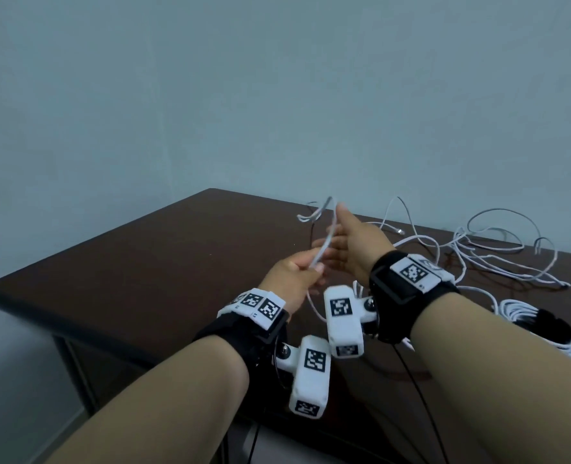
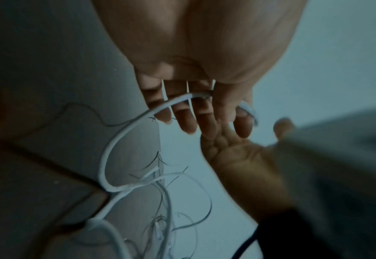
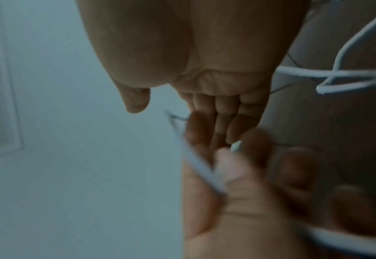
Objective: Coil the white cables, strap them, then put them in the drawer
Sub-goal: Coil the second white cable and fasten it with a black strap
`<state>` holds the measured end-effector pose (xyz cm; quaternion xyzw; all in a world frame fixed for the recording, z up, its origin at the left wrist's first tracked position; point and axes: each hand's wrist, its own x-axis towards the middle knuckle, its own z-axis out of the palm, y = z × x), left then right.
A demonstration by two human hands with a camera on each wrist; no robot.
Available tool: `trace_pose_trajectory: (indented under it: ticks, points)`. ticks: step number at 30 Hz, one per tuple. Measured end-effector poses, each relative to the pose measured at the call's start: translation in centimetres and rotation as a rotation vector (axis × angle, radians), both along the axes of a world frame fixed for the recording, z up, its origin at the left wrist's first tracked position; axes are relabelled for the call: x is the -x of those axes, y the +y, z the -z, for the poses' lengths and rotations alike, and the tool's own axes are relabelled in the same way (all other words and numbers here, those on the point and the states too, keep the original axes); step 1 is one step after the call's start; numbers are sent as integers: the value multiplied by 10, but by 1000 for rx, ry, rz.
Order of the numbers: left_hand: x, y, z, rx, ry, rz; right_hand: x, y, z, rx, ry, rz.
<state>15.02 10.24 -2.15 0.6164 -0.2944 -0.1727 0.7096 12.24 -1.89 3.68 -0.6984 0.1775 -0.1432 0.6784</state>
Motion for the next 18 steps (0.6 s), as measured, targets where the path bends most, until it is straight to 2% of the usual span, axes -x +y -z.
trace_pose_trajectory:
  ticks: [1,3,4,6,7,9,11,14,18]
  points:
    - [5,1,-1,-27,29,93,0,2,-2,-22,-12,-6]
    - [12,2,-2,-50,152,277,3,5,-8,69,-27,31]
    - [13,4,0,-86,144,288,4,5,-8,132,-65,56]
    - [10,5,3,-118,76,153,8,2,-6,250,-181,21]
    - [7,6,3,-88,101,40,13,0,-5,331,-212,-37]
    - [2,7,0,-26,176,-207,27,2,-3,476,-212,-193]
    - [-8,10,-1,-110,97,-373,41,5,-4,511,-212,-330]
    - [-17,17,-2,-264,-62,-408,56,5,-9,462,-244,-483]
    - [-18,21,-15,-161,-120,-511,65,0,-14,377,-255,-602]
